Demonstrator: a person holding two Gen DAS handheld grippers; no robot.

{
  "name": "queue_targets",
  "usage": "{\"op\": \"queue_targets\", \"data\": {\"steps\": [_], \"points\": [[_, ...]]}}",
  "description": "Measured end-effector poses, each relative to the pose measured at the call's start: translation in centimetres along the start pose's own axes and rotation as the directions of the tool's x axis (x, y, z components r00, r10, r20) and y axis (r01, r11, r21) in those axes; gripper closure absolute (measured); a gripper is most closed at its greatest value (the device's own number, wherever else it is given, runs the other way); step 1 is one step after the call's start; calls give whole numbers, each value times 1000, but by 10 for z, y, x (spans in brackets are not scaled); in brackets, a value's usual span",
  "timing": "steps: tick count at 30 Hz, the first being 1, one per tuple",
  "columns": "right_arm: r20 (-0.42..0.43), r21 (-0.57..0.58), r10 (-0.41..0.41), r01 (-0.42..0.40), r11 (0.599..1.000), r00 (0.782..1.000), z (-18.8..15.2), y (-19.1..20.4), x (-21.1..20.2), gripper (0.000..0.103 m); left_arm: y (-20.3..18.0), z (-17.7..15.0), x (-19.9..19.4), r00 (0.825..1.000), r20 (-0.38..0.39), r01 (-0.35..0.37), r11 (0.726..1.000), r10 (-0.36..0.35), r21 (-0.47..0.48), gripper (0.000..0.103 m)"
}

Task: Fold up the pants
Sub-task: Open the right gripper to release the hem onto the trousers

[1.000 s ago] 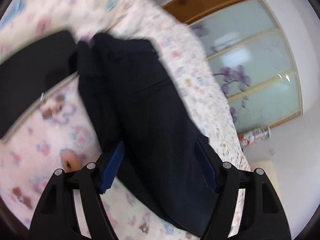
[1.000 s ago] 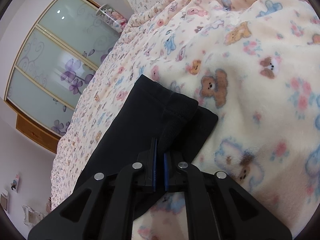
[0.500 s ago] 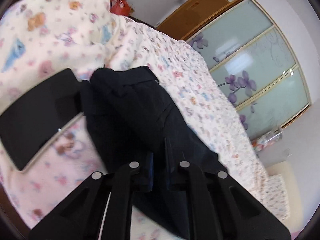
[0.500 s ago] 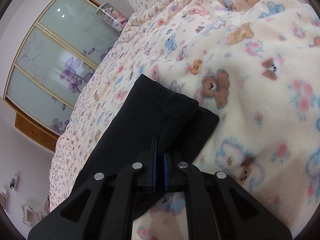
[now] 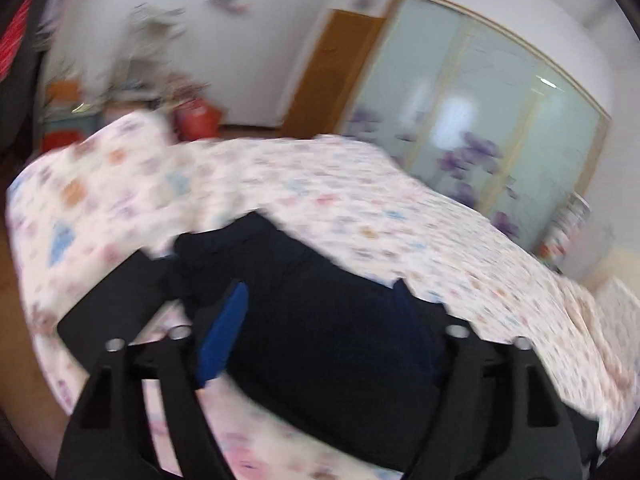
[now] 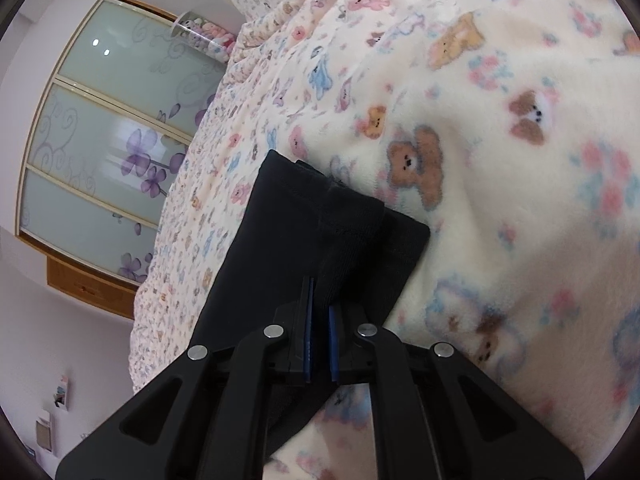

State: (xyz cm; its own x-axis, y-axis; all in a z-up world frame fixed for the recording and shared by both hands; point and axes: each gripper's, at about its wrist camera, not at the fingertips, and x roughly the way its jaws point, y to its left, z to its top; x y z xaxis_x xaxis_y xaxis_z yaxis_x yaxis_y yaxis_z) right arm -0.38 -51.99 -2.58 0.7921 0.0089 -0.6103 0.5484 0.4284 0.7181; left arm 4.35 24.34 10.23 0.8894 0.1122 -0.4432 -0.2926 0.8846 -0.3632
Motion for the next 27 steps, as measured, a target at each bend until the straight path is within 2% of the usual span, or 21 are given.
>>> {"op": "queue_targets", "data": {"steps": [3, 4, 6, 8, 9, 12, 13, 15, 17, 18, 20, 22, 23, 24, 25, 26, 27], "points": [[38, -52, 36, -34, 998, 999, -6, 7, -17, 98, -32, -12, 12, 986, -101, 139, 989, -133, 50, 22], [48, -65, 46, -43, 997, 998, -8, 9, -24, 98, -43, -20, 19, 971, -147, 197, 979, -188, 54, 22], [55, -82, 33, -29, 996, 998, -11, 6, -33, 98, -57, -32, 32, 949, -209, 252, 966, -235, 57, 22], [13, -97, -15, 16, 995, 1000, -11, 0, -24, 98, -63, -47, 43, 928, -261, 289, 956, -267, 49, 22], [-28, -93, -36, 33, 995, 999, -10, -6, -15, 98, -67, -55, 53, 909, -304, 309, 950, -284, 37, 22], [-77, -127, -46, 36, 991, 996, -7, -3, -16, 94, -69, -80, 73, 878, -387, 315, 949, -282, 24, 22], [-86, -155, -55, 41, 987, 995, -6, 0, -21, 89, -70, -86, 80, 875, -400, 310, 950, -272, 32, 22], [-48, -205, -102, 90, 975, 994, -7, 4, -36, 88, -66, -97, 85, 878, -407, 302, 951, -251, 64, 22], [54, -254, -133, 142, 957, 990, -7, 10, -60, 87, -68, -107, 84, 892, -379, 316, 940, -249, 128, 19], [117, -282, -137, 165, 945, 984, -8, 16, -72, 86, -69, -111, 84, 896, -367, 326, 932, -250, 159, 13], [186, -377, -82, 148, 915, 979, -14, 39, -88, 86, -75, -120, 81, 900, -350, 344, 915, -258, 211, 6], [111, -546, 35, 31, 837, 993, -28, 85, -82, 86, -77, -120, 80, 899, -340, 357, 912, -276, 204, 3], [43, -611, 76, -34, 791, 996, -37, 107, -73, 86, -75, -120, 79, 896, -334, 368, 910, -292, 192, 2], [-50, -681, 117, -119, 722, 992, -52, 138, -60, 86, -72, -119, 78, 893, -327, 381, 907, -311, 177, 2], [-141, -731, 149, -204, 651, 979, -70, 168, -46, 86, -68, -119, 76, 886, -315, 402, 902, -340, 158, 2], [-209, -752, 168, -268, 602, 963, -84, 187, -35, 86, -64, -119, 73, 880, -301, 422, 895, -367, 143, 2], [-317, -759, 183, -365, 539, 931, -106, 215, -16, 86, -61, -119, 70, 873, -283, 445, 887, -397, 127, 2]]}}
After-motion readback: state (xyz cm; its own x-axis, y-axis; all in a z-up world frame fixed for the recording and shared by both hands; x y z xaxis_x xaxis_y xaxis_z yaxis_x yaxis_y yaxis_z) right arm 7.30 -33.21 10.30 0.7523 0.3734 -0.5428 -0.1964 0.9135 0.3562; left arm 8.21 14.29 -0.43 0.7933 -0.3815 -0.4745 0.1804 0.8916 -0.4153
